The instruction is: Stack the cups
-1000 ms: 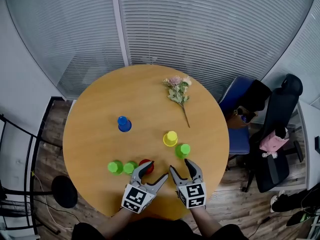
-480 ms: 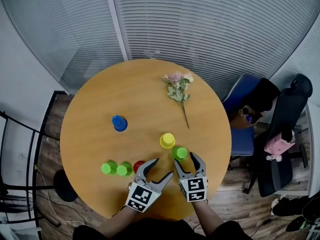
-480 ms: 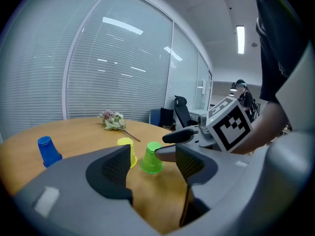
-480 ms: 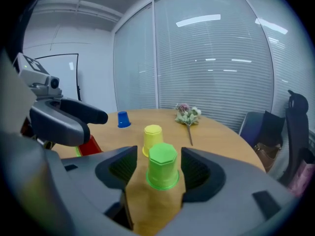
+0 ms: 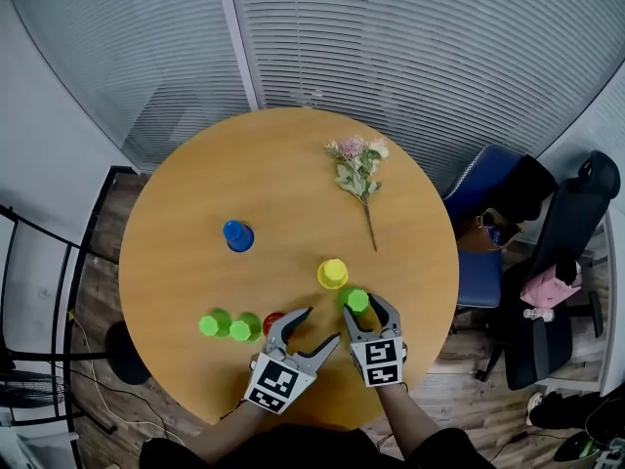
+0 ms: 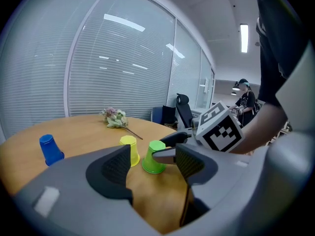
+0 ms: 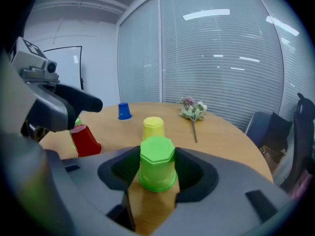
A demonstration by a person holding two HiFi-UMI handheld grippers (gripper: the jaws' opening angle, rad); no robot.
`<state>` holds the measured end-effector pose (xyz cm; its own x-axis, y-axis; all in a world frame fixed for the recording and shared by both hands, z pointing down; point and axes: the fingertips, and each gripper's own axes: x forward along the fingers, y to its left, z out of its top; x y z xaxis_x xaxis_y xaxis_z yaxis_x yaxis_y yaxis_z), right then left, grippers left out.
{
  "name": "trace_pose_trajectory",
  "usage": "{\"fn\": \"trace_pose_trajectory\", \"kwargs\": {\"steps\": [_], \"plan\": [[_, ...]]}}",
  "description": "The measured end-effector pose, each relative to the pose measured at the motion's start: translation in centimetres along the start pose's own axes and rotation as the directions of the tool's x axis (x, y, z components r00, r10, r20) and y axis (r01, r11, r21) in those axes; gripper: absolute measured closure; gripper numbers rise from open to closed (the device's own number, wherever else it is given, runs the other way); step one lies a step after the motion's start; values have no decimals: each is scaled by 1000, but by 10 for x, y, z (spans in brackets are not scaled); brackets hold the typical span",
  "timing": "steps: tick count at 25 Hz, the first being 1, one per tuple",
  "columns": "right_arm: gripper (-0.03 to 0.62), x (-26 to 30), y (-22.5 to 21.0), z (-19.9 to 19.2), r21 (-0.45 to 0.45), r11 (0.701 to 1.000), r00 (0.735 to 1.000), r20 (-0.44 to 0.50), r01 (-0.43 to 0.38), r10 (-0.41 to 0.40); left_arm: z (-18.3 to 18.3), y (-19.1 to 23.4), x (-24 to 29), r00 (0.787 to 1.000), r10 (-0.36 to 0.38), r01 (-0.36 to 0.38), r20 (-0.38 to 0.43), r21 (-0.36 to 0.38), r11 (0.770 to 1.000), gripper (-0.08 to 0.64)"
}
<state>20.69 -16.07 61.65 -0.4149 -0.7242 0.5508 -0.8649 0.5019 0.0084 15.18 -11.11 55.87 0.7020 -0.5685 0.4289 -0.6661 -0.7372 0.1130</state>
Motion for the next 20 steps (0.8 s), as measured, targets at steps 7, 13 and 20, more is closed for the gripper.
{"fn": "trace_pose_trajectory", "kwargs": {"steps": [7,13,20], "plan": [[367,-15,28,26,-15,999,999,43,-32,33,7,8,-23,999,24,-23,47,-3,1000,288],[367,-28,72,61,-46,996,992,97,-78,82,7,23,-65,993,79,-77,84,-26,997,287],[367,-33,141,95,-97,984,975,146,-152,165,-16,49,-128,981,170,-165,93,-55,985,288]]}}
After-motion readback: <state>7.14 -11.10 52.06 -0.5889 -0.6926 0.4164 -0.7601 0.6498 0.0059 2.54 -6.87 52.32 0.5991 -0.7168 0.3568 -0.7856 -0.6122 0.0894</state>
